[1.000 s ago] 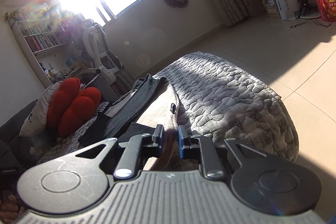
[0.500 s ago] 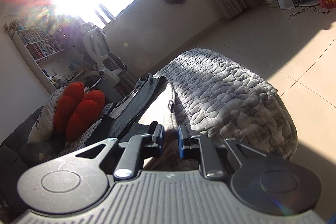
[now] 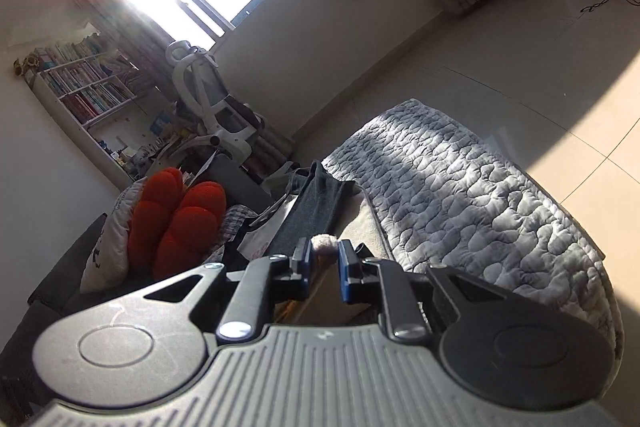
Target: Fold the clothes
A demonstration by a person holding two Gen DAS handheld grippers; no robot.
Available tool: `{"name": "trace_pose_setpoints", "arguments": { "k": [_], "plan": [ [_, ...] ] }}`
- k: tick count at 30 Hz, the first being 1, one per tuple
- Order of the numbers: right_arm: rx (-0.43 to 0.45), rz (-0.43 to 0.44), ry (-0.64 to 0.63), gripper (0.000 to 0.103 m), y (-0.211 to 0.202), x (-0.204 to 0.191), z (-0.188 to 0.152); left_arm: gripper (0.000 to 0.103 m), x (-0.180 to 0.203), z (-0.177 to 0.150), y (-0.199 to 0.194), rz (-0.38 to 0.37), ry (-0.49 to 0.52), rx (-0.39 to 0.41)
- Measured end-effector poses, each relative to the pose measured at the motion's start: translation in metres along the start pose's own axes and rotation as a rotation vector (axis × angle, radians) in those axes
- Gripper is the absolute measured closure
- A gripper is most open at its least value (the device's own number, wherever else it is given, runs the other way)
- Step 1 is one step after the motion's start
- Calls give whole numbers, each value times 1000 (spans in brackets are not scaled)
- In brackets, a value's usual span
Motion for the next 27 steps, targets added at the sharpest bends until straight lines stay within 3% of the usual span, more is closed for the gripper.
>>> {"name": "trace_pose_setpoints", "arguments": {
  "k": [7, 12, 15, 18, 20, 21, 22, 23, 25, 27],
  "plan": [
    [-10, -62, -82, 87, 130, -35, 76, 96, 13, 133, 82, 90, 73, 76],
    [-15, -171, -182, 87, 240, -40, 112, 96, 6, 208, 195, 131, 87, 31],
    [-86, -266, -210, 87, 310, -23, 113, 94, -11, 213, 272, 157, 25, -84],
    [-105, -300, -212, 87, 343, -8, 103, 95, -29, 208, 313, 212, -43, -105],
    [-104, -283, -246, 84, 349, -7, 98, 93, -39, 209, 306, 192, -96, -70],
    [-96, -273, -266, 82, 345, -9, 97, 82, -44, 209, 300, 177, -130, -50],
    [-86, -264, -285, 75, 340, -11, 99, 63, -49, 209, 294, 167, -160, -35],
    [-70, -265, -294, 58, 334, -12, 102, 58, -53, 208, 288, 162, -185, -26],
    [-31, -285, -310, 41, 323, -14, 110, 59, -54, 204, 273, 164, -189, -23],
    [-19, -313, -334, 41, 317, -19, 117, 59, -39, 195, 258, 138, -135, -33]
  ]
}}
Point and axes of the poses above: each gripper's, at about its wrist camera, not at the fingertips, and y roughly the way its jaws point, x to its right, z to its top, the point moved 3 cm from there along y, roughly the way its jaws point
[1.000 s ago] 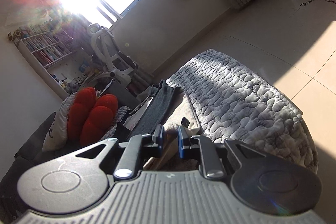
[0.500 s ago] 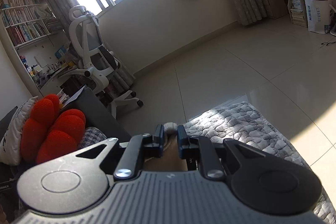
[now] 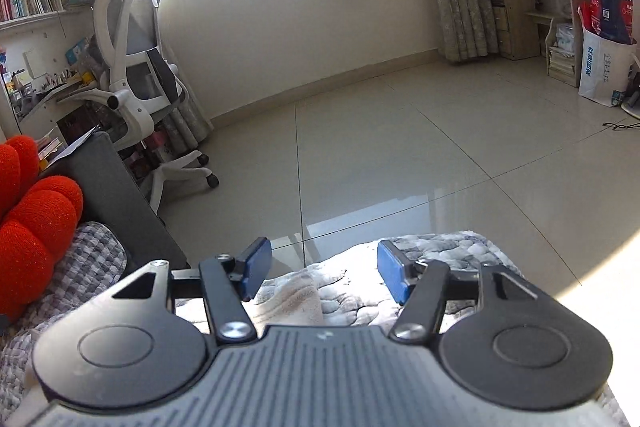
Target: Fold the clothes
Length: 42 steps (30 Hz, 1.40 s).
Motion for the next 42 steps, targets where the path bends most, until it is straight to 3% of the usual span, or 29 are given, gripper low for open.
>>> {"name": "trace_pose_setpoints", "arguments": {
  "k": [4, 7, 10, 13, 14, 16, 18, 20, 22, 25, 27, 29, 33, 37, 39, 42],
  "plan": [
    [-55, 121, -174, 41, -18, -36, -5, 56, 42, -34, -27, -118, 144, 11],
    [-127, 190, -415, 41, -29, -79, -35, 53, 68, -61, -25, -160, 200, -4],
    [-257, 101, -560, 41, -16, -86, -75, 49, 78, -86, -8, -107, 290, 0],
    [-220, 77, -426, 31, -20, -62, -76, 35, 66, -85, -4, -70, 291, 29],
    [-211, 53, -373, 31, -26, -58, -69, 36, 59, -79, -8, -48, 249, 16],
    [-96, 12, -326, 31, -54, -55, -55, 42, 48, -72, -29, -58, 145, -2],
    [-48, 78, -293, 31, -85, -60, -51, 41, 43, -69, -54, -98, 61, -6],
    [-95, 158, -271, 31, -101, -73, -55, 40, 51, -79, -76, -132, 40, 8],
    [-120, 180, -311, 31, -107, -91, -69, 39, 59, -92, -93, -162, 20, 12],
    [-191, 159, -418, 31, -99, -108, -100, 38, 74, -118, -85, -184, 35, -35],
    [-255, 129, -449, 32, -86, -104, -122, 38, 78, -130, -69, -133, 85, -32],
    [-247, 148, -403, 22, -82, -92, -124, 35, 73, -138, -59, -131, 106, -15],
    [-298, 181, -346, 22, -78, -77, -110, 34, 68, -133, -64, -152, 112, -16],
    [-311, 174, -339, 23, -79, -79, -106, 35, 56, -119, -70, -135, 47, -25],
    [-260, 175, -317, 23, -85, -83, -102, 35, 53, -114, -73, -150, -10, -28],
    [-171, 253, -365, 23, -102, -99, -105, 35, 64, -116, -76, -208, -52, -48]
  ]
}}
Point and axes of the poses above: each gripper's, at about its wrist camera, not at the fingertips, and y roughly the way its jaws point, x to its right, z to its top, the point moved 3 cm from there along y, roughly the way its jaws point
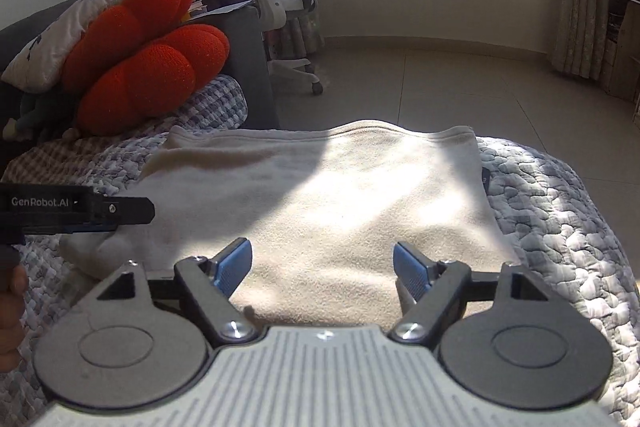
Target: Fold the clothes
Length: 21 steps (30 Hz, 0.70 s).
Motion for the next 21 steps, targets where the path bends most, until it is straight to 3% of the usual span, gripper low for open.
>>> {"name": "trace_pose_setpoints", "arguments": {
  "k": [5, 21],
  "plan": [
    [-70, -38, -102, 30, 20, -16, -16, 34, 24, -23, 15, 113, 172, -14],
    [-61, 5, -40, 30, 16, 7, -24, 29, 22, -30, 15, 135, 195, 30]
  ]
}}
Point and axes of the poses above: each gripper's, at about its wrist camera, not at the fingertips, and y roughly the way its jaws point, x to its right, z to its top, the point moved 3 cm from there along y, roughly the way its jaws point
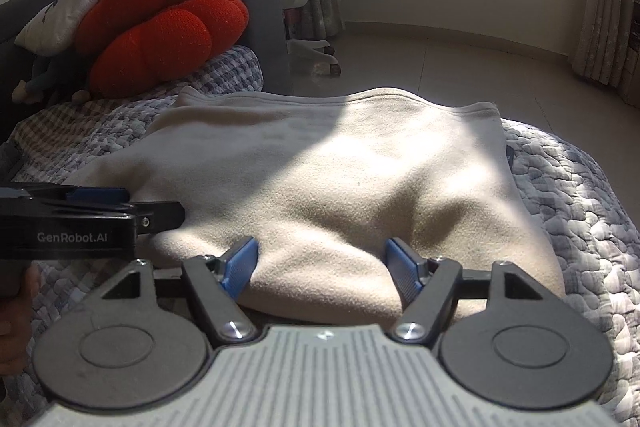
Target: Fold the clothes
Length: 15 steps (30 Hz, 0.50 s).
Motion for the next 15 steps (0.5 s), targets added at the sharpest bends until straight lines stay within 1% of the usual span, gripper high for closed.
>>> {"name": "trace_pose_setpoints", "arguments": {
  "k": [2, 9, 15],
  "plan": [
    [0, 5, 10, 29, 0, 2, 1, 29, 0, 0, 0, 2, 0, 1],
    [-7, 20, 36, 29, -3, 13, 3, 29, -5, -1, 0, -24, 10, 11],
    [-12, 27, 82, 30, -8, 30, 2, 28, -5, -2, 0, -28, 17, 18]
  ]
}}
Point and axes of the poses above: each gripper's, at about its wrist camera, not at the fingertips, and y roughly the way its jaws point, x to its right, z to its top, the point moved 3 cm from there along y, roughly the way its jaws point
